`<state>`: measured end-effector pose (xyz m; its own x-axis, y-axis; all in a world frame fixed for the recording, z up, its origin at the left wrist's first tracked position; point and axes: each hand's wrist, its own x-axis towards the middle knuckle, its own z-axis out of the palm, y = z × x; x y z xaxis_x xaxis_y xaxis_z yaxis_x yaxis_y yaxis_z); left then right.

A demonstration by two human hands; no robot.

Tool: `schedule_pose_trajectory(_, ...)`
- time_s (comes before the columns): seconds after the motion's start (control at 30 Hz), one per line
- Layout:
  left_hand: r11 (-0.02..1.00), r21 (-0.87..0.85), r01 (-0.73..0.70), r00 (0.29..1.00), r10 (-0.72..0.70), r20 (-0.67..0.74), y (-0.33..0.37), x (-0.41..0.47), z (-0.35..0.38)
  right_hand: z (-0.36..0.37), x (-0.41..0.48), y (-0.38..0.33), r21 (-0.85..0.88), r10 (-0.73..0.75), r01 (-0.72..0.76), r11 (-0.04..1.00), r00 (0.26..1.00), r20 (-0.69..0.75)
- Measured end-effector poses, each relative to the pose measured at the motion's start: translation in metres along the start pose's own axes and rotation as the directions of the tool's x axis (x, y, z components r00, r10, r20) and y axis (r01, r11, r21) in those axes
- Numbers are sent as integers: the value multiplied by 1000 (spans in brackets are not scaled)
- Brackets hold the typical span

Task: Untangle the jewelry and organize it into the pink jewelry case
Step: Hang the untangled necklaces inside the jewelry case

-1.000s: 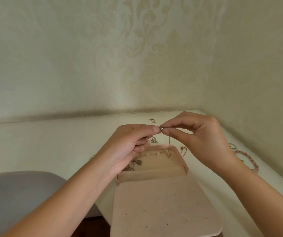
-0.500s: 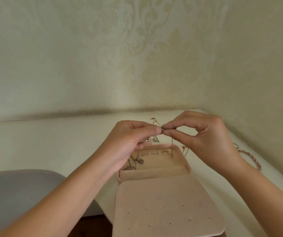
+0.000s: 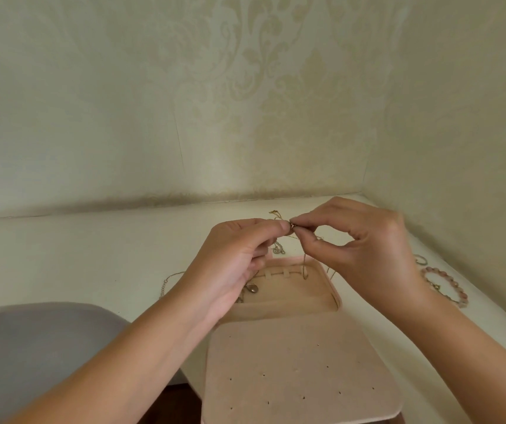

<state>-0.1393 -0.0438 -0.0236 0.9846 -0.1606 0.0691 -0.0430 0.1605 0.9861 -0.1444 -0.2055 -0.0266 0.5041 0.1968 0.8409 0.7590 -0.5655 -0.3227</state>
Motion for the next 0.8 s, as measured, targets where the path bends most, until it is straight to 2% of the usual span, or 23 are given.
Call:
schedule_pose_trajectory(0.13,998,-61,10,1000,-10,-8,0,3,3,1,-1,1,-4,17,-17,1000,999,-43)
schedule_pose_trajectory(0.27,998,-49,37,999,-37,15,4,4,4,1,-1,3,-9,54,-55,998,997,-58)
schedule_pose_trajectory(0.33,996,76,54,994,-61,86,9,7,0,1,0,4,-4,83,-83,997,996,-34)
schedule_pose_trajectory(0.37,977,207,49,987,-79,136,13,9,-2,0,0,5,28,136,-136,990,991,-7)
schedule_pose_trajectory(0.43,861,508,28,961,-163,222,22,14,-6,-3,2,7,171,322,-335,927,941,99)
schedule_pose_trajectory(0.5,709,705,-1,929,-261,264,32,21,-6,-6,4,12,299,457,-513,805,857,239)
schedule_pose_trajectory(0.57,607,794,-35,901,-324,288,42,25,-4,-7,5,19,348,482,-586,732,806,343)
schedule_pose_trajectory(0.67,489,865,-109,863,-386,327,54,28,-4,-7,5,24,373,462,-634,678,761,455)
schedule_pose_trajectory(0.8,437,883,-173,828,-420,371,61,28,-3,-8,3,26,414,417,-692,592,702,577)
